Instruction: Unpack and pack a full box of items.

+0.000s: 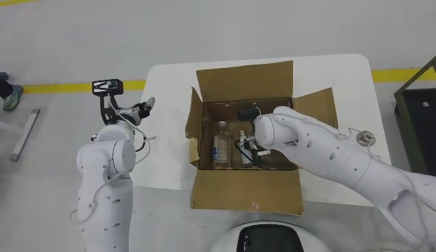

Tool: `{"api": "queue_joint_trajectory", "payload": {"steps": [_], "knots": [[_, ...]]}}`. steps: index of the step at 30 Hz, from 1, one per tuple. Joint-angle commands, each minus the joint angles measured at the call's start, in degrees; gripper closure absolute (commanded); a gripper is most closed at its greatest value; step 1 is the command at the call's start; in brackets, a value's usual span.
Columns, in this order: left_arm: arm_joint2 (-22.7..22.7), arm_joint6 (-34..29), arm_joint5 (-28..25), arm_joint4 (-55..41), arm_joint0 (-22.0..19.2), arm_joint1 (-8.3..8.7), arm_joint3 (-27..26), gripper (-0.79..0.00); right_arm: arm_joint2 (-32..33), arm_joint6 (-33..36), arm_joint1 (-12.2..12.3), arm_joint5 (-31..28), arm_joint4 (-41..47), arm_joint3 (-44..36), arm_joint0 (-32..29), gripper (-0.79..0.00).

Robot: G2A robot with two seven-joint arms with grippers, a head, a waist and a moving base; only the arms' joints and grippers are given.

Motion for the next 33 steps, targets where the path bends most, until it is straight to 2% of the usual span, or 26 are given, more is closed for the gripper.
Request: {"api": "queue_joint_trajectory", "payload": {"steps": [1, 5, 9, 10, 12, 13, 14, 16, 17, 23, 27, 30, 33], "knots": [[0.0, 0.0, 0.0, 0.0, 0.0, 0.0, 0.0, -0.785, 1.55, -0.1, 0.44, 0.23, -0.22, -1.73, 0.04, -0.169], [0.0, 0.0, 0.0, 0.0, 0.0, 0.0, 0.0, -0.785, 8.4, 0.27, 2.87, 1.84, -0.52, -8.13, -0.53, -0.154], [0.0, 0.0, 0.0, 0.0, 0.0, 0.0, 0.0, -0.785, 21.73, 0.61, 7.59, 3.03, -2.54, -18.78, -5.41, -0.111], [0.0, 0.0, 0.0, 0.0, 0.0, 0.0, 0.0, -0.785, 24.59, 0.52, 8.52, 3.12, -3.23, -20.69, -6.74, -0.062], [0.0, 0.0, 0.0, 0.0, 0.0, 0.0, 0.0, -0.785, 34.62, 0.77, 11.72, 2.87, -6.24, -27.25, -12.87, 0.0], [0.0, 0.0, 0.0, 0.0, 0.0, 0.0, 0.0, -0.785, 37.49, 0.89, 12.57, 2.75, -7.18, -29.05, -14.83, 0.0], [0.0, 0.0, 0.0, 0.0, 0.0, 0.0, 0.0, -0.785, 43.33, 1.24, 14.2, 2.4, -9.42, -32.62, -18.91, 0.0], [0.0, 0.0, 0.0, 0.0, 0.0, 0.0, 0.0, -0.785, 50.73, 1.7, 15.95, 1.94, -11.52, -36.97, -24.28, 0.0], [0.0, 0.0, 0.0, 0.0, 0.0, 0.0, 0.0, -0.785, 56.58, 2.12, 17.12, 1.53, -12.82, -40.21, -28.59, 0.0], [0.0, 0.0, 0.0, 0.0, 0.0, 0.0, 0.0, -0.785, 77.83, 6.04, 20.44, -2.39, -20.53, -49.21, -46.59, 0.0], [0.0, 0.0, 0.0, 0.0, 0.0, 0.0, 0.0, -0.785, 86.28, 9.47, 21.32, -5.82, -25.81, -50.12, -55.1, 0.0], [0.0, 0.0, 0.0, 0.0, 0.0, 0.0, 0.0, -0.785, 88.66, 12.54, 21.71, -8.89, -31.23, -49.14, -58.74, 0.0], [0.0, 0.0, 0.0, 0.0, 0.0, 0.0, 0.0, -0.785, 87.94, 14.59, 21.7, -10.94, -32.15, -47.2, -59.27, -0.154]]}}
